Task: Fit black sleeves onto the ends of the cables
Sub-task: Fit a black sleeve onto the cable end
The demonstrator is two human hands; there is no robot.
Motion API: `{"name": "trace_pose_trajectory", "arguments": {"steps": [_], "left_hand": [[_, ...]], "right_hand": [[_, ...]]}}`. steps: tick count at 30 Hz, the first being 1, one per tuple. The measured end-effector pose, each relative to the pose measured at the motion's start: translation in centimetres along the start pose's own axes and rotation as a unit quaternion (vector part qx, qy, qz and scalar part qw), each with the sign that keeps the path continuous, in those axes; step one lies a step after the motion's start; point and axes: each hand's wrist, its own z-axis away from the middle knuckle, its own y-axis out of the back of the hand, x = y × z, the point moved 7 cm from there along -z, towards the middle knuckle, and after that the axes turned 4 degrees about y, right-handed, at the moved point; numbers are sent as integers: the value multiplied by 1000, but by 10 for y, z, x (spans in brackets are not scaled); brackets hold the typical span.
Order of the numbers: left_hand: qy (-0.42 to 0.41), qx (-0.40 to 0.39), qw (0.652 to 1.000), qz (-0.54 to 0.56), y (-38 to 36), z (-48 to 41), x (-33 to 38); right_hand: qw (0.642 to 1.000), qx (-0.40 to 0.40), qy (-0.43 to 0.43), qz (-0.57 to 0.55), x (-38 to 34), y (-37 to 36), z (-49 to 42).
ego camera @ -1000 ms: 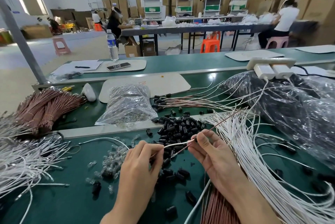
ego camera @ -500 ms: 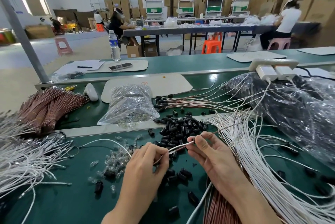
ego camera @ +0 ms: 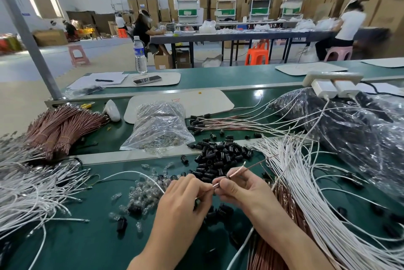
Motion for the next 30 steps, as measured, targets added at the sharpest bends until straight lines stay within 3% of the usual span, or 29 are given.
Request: {"name": "trace_pose_trajectory", "arguments": {"steps": [3,16,23,30], "left_hand": [[4,-6,1000,-2,0,0,-2],[14,-42,998,-36,0,-1,-5],[2,43,998,-35,25,-11,-14],[49,105,992,-55,60,-13,-51]], "right_hand": [[998,8,17,62,-2,-1,2],[990,23,51,126,-11,1,6],[988,119,80,-51,-39,34,8],[957,193,109,-188,-56,68,15]]}}
